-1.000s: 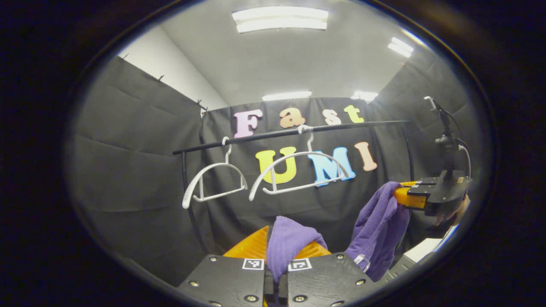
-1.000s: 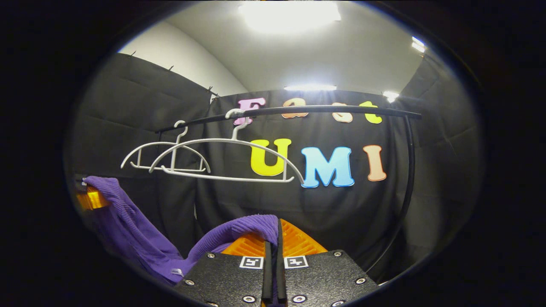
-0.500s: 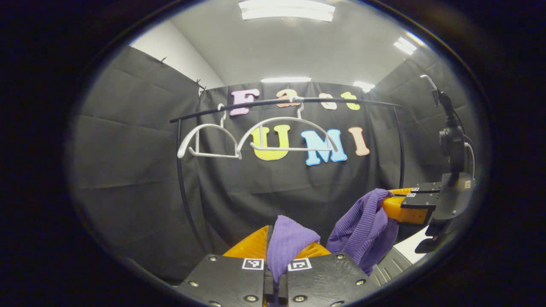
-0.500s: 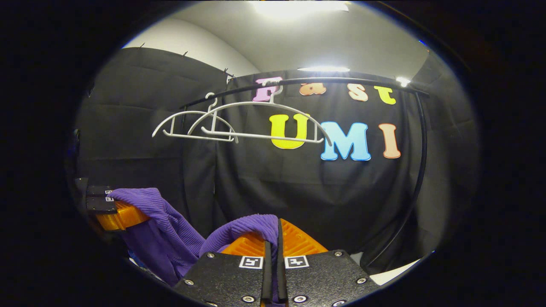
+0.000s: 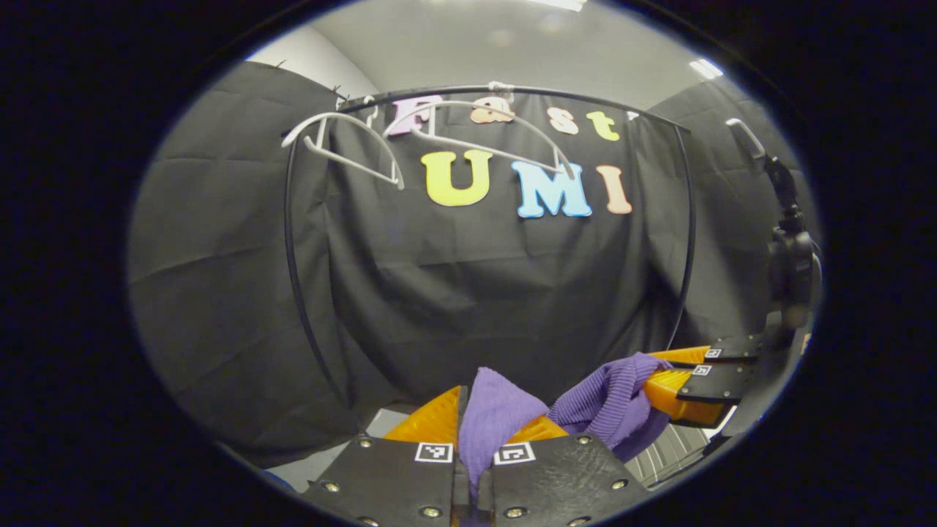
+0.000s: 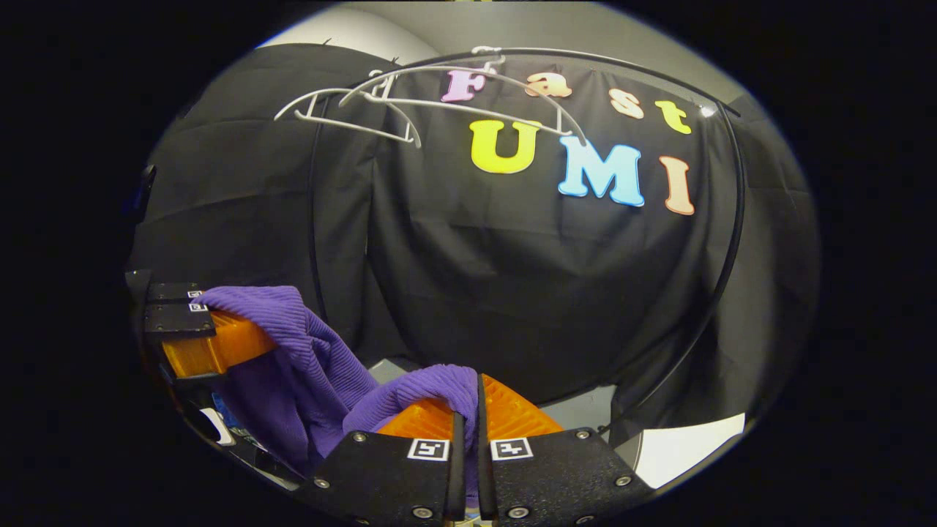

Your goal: Grasp the clothes on the hanger with both hands and then place them into the laundry hamper below.

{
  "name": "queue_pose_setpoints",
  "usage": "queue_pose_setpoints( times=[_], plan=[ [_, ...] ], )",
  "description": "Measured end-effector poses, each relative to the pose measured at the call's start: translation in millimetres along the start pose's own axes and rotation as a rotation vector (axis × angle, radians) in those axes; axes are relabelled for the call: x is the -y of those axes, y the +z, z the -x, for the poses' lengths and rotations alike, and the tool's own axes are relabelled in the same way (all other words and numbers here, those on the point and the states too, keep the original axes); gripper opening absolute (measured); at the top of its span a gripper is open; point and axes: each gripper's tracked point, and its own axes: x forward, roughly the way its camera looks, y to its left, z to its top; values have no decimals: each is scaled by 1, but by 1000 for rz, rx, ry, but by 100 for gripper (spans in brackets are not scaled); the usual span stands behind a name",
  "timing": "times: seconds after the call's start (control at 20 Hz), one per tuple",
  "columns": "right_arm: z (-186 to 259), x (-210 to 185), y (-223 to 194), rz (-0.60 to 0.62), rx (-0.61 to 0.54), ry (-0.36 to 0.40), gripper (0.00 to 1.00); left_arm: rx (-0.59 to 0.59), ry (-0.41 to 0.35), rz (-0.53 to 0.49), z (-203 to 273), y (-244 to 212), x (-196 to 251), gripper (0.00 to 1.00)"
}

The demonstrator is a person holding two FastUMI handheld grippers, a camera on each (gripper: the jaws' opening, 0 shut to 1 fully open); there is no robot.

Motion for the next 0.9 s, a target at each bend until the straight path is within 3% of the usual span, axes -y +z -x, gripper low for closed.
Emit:
queue_pose_setpoints(
  times=[0.3,0.45,0.5,0.55,0.6,0.75,0.8,0.85,0.9],
  plan=[
    [-7,-12,-76,39,-174,20,9,-169,23,12,-13,-78,-3,6],
    [-7,-17,-106,70,-254,33,11,-274,25,4,-7,-127,-5,2],
    [-5,-17,-115,85,-278,30,12,-305,32,-6,-6,-141,-7,7],
    [-3,-18,-122,101,-297,26,13,-336,35,-16,-4,-154,-10,2],
    [1,-19,-130,116,-312,27,14,-362,31,-20,-1,-164,-11,8],
    [5,-28,-147,146,-373,43,28,-403,40,-25,9,-182,-15,11],
    [8,-32,-156,148,-400,50,43,-405,44,-28,14,-181,-16,22],
    [11,-27,-168,151,-431,49,50,-397,44,-27,14,-182,-16,40],
    [15,-27,-179,151,-466,48,66,-394,45,-27,15,-180,-16,59]
  ],
)
